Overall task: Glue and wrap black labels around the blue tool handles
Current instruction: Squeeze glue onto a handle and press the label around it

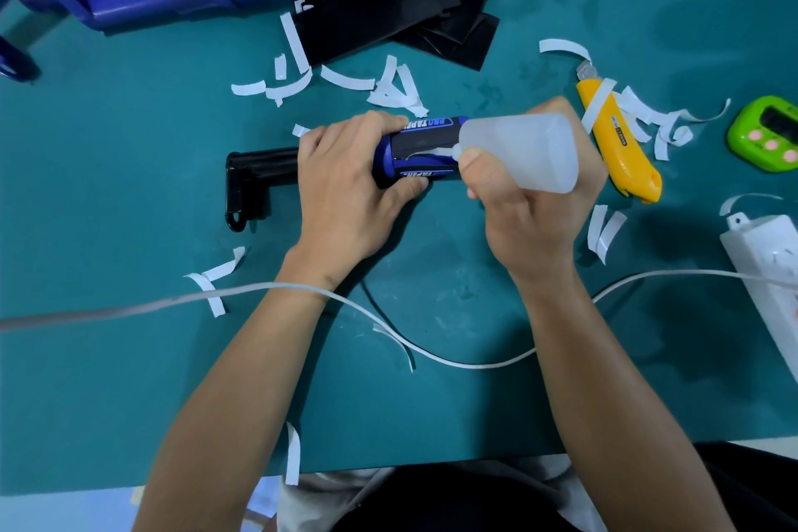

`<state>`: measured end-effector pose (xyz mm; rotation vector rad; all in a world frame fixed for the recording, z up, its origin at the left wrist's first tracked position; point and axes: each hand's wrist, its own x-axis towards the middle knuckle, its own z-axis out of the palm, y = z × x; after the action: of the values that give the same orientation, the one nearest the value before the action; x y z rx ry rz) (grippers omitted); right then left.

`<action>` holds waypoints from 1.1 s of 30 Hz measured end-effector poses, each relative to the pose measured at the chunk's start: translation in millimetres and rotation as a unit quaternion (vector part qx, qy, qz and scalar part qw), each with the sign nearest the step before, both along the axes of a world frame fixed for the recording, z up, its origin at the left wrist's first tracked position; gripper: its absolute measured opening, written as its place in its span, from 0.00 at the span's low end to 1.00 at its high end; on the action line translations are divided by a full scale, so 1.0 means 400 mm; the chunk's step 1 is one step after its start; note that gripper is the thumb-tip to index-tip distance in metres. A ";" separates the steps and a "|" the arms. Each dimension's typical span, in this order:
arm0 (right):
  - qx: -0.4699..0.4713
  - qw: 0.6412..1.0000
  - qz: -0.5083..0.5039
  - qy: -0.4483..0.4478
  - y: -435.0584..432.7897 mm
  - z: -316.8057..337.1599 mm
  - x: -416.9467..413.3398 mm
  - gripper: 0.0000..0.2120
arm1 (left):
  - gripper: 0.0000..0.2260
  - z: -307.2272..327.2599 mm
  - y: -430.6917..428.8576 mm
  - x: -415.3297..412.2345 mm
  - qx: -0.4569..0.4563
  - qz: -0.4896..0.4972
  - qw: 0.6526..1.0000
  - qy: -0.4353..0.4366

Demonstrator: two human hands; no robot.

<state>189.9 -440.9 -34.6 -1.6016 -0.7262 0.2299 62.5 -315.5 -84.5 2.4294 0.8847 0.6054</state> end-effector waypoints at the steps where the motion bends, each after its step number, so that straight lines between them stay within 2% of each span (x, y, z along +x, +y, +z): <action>1: -0.001 1.000 0.000 -0.001 -0.001 0.000 0.001 0.12 | 0.25 0.000 0.001 0.000 0.000 0.000 1.000 -0.001; 14: 0.002 1.000 -0.005 -0.002 -0.007 -0.001 0.006 0.09 | 0.26 -0.003 0.002 -0.001 0.003 0.001 1.000 0.000; 26: -0.003 1.000 -0.020 -0.017 -0.012 0.005 0.010 0.12 | 0.26 0.002 0.002 0.000 -0.004 0.006 1.000 0.008; 33: 0.013 1.000 -0.020 0.012 -0.013 0.011 0.011 0.08 | 0.26 0.002 0.003 0.000 -0.004 0.004 1.000 0.007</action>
<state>194.4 -446.0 -30.2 -1.5843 -0.6746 0.2088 62.3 -314.2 -83.5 2.4280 0.9008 0.5864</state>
